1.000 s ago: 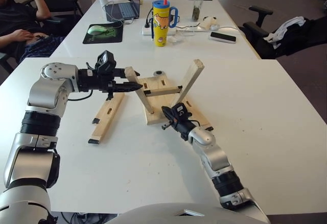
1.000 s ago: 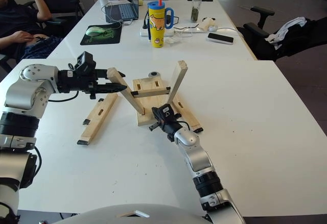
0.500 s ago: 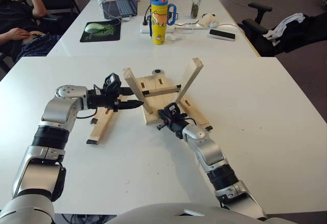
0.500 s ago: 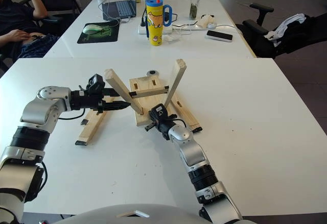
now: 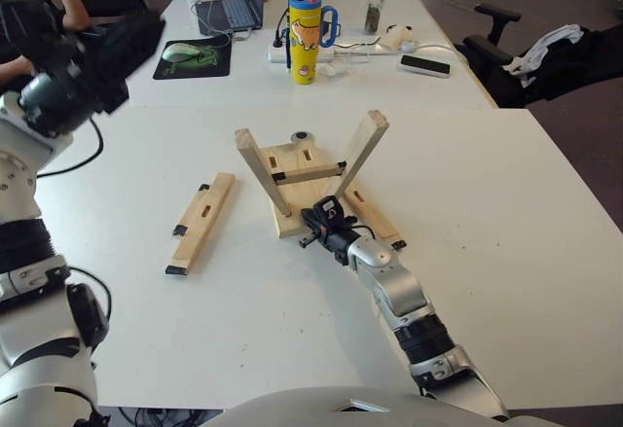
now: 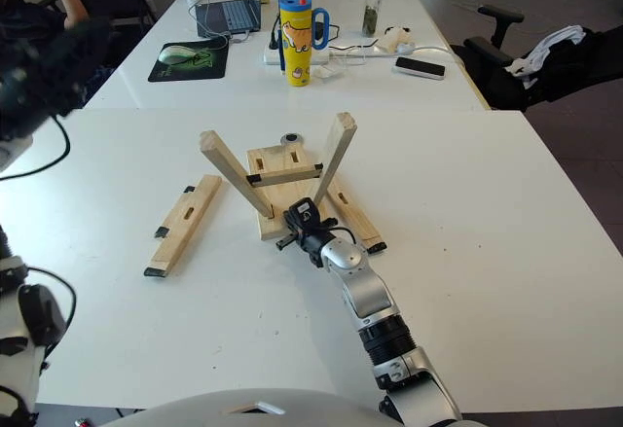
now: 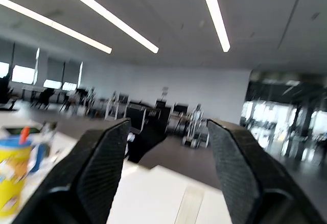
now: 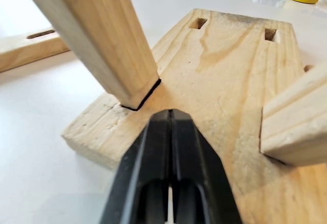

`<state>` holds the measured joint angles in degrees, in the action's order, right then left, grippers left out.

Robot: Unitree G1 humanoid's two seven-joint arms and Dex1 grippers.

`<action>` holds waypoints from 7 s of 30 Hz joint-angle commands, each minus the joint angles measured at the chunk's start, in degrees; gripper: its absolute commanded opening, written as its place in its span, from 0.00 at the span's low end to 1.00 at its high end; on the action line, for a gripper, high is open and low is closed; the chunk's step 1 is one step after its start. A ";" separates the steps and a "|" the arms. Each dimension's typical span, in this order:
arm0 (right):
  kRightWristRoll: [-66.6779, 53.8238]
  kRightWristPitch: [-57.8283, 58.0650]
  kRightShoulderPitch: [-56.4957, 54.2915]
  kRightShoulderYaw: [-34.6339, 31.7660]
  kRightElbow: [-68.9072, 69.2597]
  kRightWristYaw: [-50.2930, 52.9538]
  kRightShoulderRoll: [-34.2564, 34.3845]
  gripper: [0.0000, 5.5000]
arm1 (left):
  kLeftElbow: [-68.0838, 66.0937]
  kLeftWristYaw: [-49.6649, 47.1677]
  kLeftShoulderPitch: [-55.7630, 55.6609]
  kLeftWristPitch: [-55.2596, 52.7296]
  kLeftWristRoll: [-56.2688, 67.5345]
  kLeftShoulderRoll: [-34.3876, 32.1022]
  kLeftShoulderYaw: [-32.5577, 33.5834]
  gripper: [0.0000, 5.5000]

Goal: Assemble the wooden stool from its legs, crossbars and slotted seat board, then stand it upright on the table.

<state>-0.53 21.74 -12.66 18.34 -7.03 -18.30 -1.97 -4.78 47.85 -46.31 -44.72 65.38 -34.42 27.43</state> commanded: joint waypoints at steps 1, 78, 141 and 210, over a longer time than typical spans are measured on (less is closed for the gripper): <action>0.96 4.62 4.35 1.46 -4.81 -0.57 -1.00 0.00 | 8.63 -13.47 -3.91 0.13 9.57 8.03 0.92 0.37; -7.25 -6.94 5.42 -22.62 25.75 14.51 -2.45 0.00 | 37.82 -55.37 43.47 23.69 -58.95 27.52 -23.90 0.00; -7.52 -27.72 -29.16 -6.28 -32.20 -40.22 3.56 0.00 | 24.94 8.63 41.32 11.26 -58.43 -11.76 -45.29 0.00; 3.39 -9.72 -10.98 7.72 -2.84 -37.18 -12.07 0.00 | -25.29 -17.64 18.61 35.01 -79.84 12.46 -51.57 0.00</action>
<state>3.60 11.11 -24.40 25.76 -11.10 -56.11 -14.71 -25.15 29.59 -28.20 -10.28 -14.15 -23.71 -23.39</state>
